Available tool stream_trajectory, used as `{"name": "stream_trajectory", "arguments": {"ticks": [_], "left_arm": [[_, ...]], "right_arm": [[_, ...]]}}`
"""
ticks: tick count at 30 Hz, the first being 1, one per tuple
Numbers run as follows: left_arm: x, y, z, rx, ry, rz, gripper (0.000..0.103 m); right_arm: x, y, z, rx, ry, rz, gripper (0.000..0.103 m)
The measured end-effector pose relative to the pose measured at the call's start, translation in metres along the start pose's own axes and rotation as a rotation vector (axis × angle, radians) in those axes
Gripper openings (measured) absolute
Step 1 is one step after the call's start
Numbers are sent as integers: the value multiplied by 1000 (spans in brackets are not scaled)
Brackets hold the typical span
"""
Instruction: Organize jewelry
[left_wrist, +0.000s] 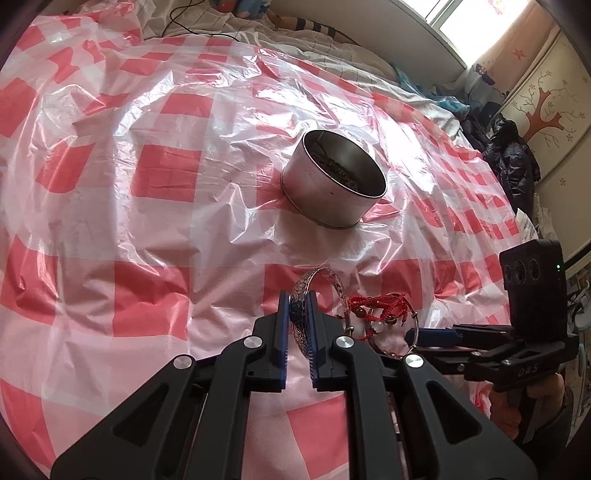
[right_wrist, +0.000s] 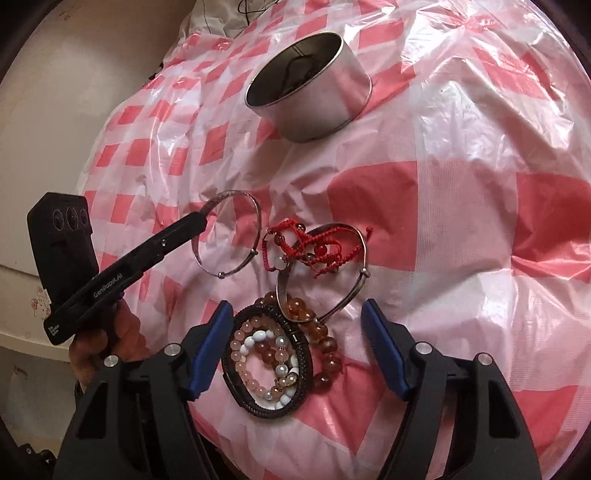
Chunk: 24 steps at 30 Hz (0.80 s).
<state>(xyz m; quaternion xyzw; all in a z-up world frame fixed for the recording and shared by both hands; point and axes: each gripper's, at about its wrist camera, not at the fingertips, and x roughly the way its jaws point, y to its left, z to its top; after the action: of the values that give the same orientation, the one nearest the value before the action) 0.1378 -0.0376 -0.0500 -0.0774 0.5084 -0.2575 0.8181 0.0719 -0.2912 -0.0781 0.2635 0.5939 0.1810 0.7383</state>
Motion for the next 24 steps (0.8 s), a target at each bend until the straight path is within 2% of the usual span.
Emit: {"name": "stream_trajectory", "arguments": {"ticks": [1, 2, 3, 6, 10, 13, 15, 16, 17, 18, 20, 22, 24], "left_arm": [[0, 0, 0, 0, 0, 0, 8], [-1, 0, -1, -3, 0, 0, 8], [-2, 1, -1, -4, -2, 2, 8], [-6, 4, -1, -14, -11, 1, 9], [-13, 9, 0, -46, -33, -23, 9], [-17, 11, 1, -59, -44, -38, 9], [-17, 13, 2, -63, -46, -39, 9], [-16, 13, 2, -67, -44, -43, 9], [-15, 13, 2, -66, -41, -43, 9], [-14, 12, 2, -64, -41, -41, 9], [-13, 10, 2, -60, -38, -41, 9], [-13, 9, 2, -60, -41, -44, 9], [-13, 9, 3, -64, -45, -55, 9]], "right_arm": [[0, -3, 0, 14, -13, -1, 50], [-1, -7, 0, 30, -30, -2, 35], [-3, -11, 0, 41, -35, 7, 15], [-17, -6, 1, 23, -100, 59, 8], [-45, 16, 3, -50, -221, 109, 7], [-64, 28, 3, -98, -293, 189, 6], [-75, 33, 2, -124, -327, 283, 6], [-78, 35, 2, -131, -337, 262, 6], [-78, 38, 3, -144, -339, 194, 6], [-75, 38, 4, -145, -330, 187, 6], [-75, 32, 5, -114, -326, 250, 6], [-79, 39, 4, -151, -340, 218, 6], [-80, 40, 4, -153, -351, 226, 6]]}}
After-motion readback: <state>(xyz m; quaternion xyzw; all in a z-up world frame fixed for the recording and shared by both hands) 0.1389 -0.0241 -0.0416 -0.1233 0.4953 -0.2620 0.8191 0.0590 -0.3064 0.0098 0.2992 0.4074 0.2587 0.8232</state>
